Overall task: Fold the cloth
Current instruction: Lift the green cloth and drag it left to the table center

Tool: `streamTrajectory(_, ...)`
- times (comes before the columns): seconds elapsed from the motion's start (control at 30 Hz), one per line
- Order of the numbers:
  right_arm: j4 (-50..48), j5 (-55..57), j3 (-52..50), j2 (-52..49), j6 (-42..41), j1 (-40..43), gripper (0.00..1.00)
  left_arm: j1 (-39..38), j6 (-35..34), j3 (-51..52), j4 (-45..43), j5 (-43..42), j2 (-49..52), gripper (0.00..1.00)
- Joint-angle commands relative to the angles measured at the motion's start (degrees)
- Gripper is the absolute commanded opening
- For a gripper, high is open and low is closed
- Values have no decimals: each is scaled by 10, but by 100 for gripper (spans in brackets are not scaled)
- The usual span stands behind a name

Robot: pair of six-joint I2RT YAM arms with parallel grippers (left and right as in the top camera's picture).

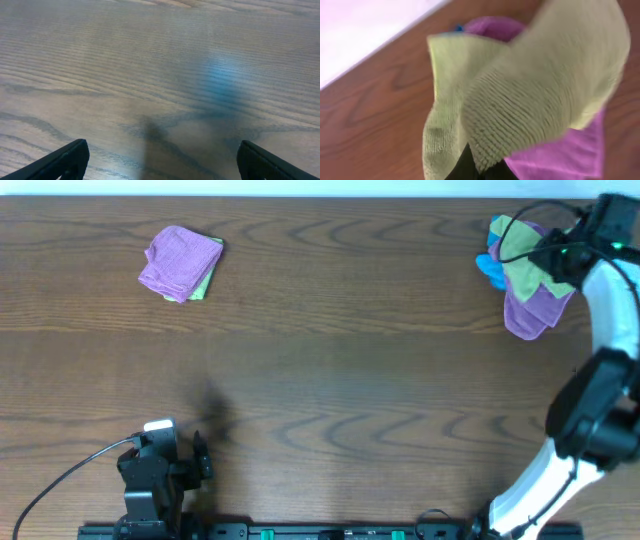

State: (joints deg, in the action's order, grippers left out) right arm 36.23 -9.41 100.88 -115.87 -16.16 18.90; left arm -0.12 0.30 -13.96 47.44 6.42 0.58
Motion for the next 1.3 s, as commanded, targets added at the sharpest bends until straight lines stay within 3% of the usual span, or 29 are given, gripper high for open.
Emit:
streamTrajectory(0.0, 24, -3, 10, 66, 58, -16, 1, 1, 10, 7, 33, 4, -4, 95)
streamTrajectory(0.57, 276, -1, 10, 261, 174, -130, 2, 1, 10, 7, 33, 4, -4, 96)
streamTrajectory(0.87, 353, -16, 1, 348, 197, -187, 1, 1, 10, 7, 33, 6, -4, 96)
streamTrajectory(1.27, 362, -43, -242, 594, 212, -269, 1, 1, 10, 7, 33, 6, -4, 95)
